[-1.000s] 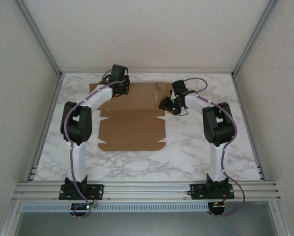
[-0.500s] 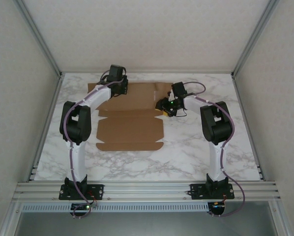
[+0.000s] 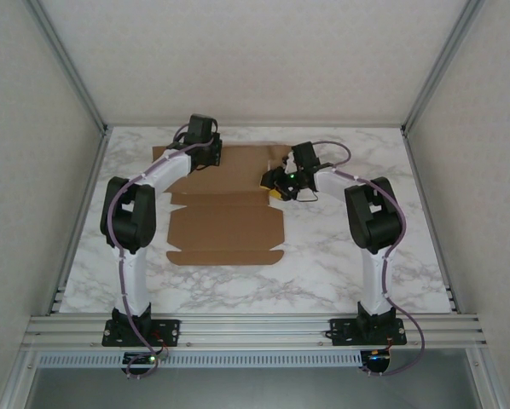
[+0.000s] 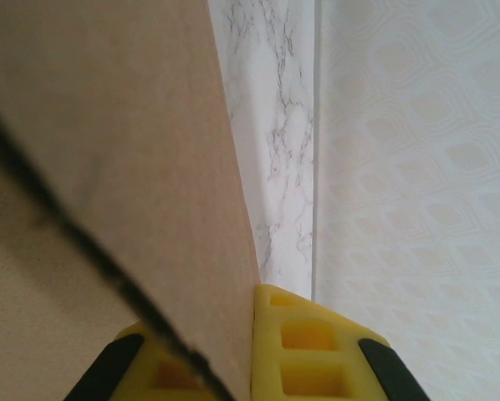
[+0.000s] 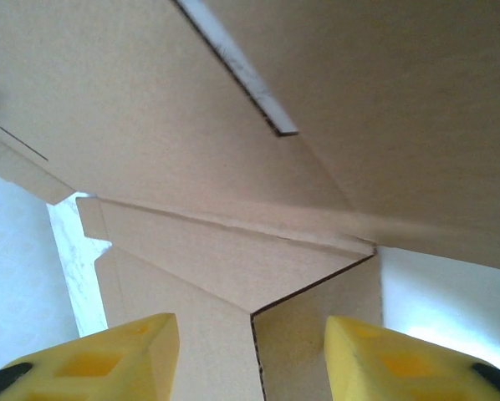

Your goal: Fold the paper box

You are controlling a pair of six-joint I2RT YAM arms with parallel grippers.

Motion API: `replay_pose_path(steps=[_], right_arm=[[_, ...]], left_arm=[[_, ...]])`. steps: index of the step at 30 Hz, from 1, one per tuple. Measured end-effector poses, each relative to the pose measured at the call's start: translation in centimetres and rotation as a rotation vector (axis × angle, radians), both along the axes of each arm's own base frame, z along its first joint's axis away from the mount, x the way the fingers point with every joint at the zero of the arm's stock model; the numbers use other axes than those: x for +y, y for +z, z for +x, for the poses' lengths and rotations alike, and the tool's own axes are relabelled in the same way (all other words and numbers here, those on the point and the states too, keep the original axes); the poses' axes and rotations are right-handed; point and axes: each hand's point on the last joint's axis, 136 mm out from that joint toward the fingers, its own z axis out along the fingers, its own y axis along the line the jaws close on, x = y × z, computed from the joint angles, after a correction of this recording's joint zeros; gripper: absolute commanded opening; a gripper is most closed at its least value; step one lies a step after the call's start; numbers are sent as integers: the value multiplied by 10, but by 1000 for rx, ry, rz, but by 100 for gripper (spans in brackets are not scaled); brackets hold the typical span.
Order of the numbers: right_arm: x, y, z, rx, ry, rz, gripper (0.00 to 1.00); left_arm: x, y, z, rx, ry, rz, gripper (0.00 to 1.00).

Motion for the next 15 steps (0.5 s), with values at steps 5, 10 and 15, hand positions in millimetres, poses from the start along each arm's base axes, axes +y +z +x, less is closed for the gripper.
replay_pose_path(steps=[5,10,15], right_arm=[[13,2,-2,-14,34,-15,48],[15,-9,-2,-24,52,-95,47],[9,-26,-5,-35,62,-197,46]], left_arm=[[0,0,-1,1,0,0,0],[0,1,-3,1,-3,-2,0],[-1,1,-2,-3,-6,-6,0]])
